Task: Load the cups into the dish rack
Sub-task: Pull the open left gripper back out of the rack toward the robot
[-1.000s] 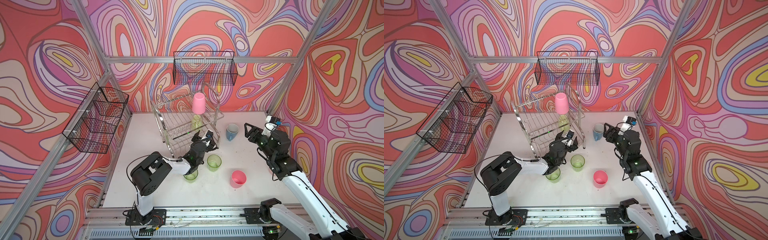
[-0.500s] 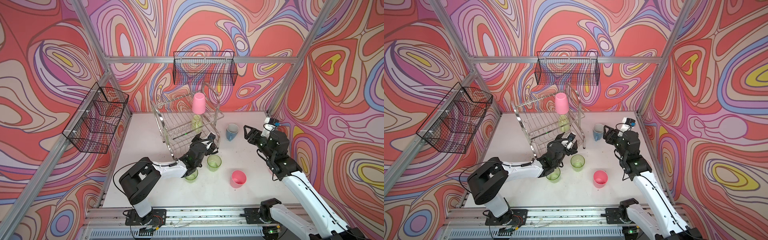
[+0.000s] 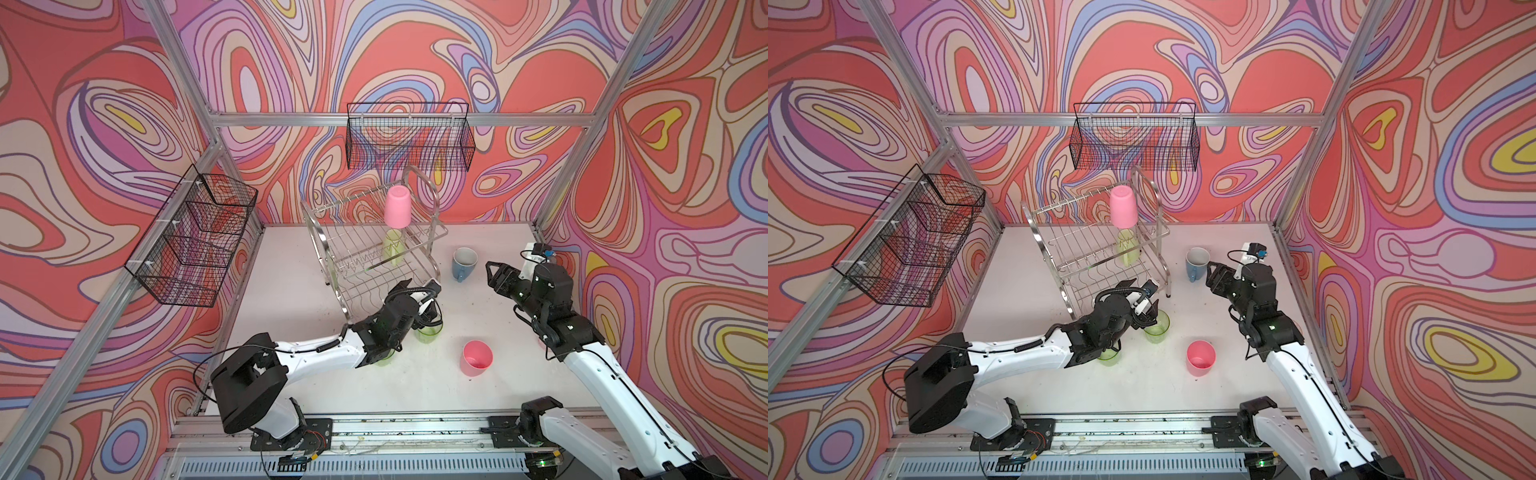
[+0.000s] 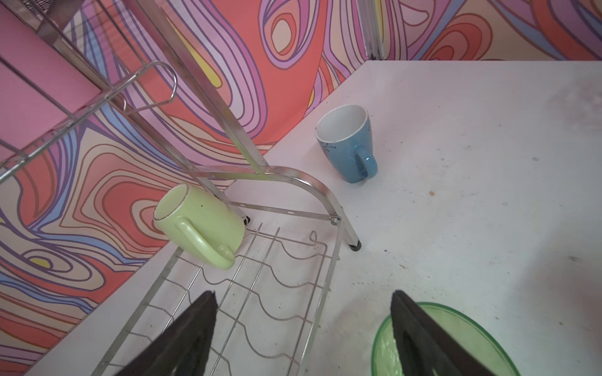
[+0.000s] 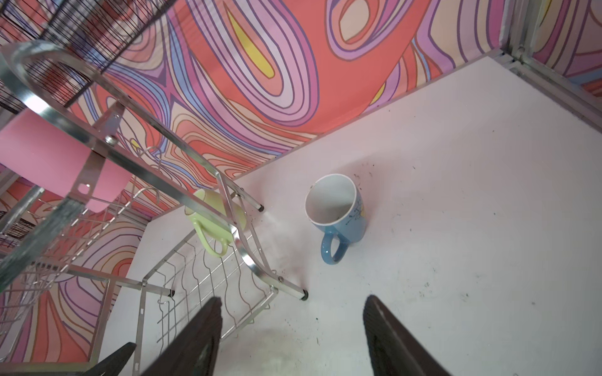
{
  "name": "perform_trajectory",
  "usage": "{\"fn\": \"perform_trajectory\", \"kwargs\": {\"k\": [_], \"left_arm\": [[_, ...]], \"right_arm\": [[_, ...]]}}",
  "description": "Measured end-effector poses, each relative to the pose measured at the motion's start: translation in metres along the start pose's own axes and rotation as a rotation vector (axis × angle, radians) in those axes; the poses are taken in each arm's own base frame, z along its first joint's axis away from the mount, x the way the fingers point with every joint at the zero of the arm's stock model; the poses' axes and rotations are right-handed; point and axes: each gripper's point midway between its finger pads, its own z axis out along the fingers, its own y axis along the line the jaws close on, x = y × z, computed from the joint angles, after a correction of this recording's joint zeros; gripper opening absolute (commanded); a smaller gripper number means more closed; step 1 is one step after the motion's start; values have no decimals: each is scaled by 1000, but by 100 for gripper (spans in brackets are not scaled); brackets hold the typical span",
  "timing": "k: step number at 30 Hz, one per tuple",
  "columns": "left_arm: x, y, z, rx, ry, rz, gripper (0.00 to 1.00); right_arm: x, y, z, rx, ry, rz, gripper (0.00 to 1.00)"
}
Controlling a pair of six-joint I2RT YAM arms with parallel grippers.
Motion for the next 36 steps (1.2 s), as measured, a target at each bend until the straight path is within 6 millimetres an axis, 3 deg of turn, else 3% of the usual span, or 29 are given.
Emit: {"fn": "perform_trajectory", "kwargs": {"k": [6,13,18,28,36], "left_arm": [[-8,-13,-31,87,18,-12,86],[5,-31,-64,206,106,-46,85],[11,-29,-87,255,157,-121,85],[53,-39,-125,335,407,-194,83],[80,-47,-141,368,615,-208,81]], "right_arm": [[11,-7,6,43,67,8,69],[16,-10,10,92,147,8,66],[23,-14,4,132,209,6,64],[49,-24,-7,165,319,19,60],[64,-23,-6,136,363,29,57]]}}
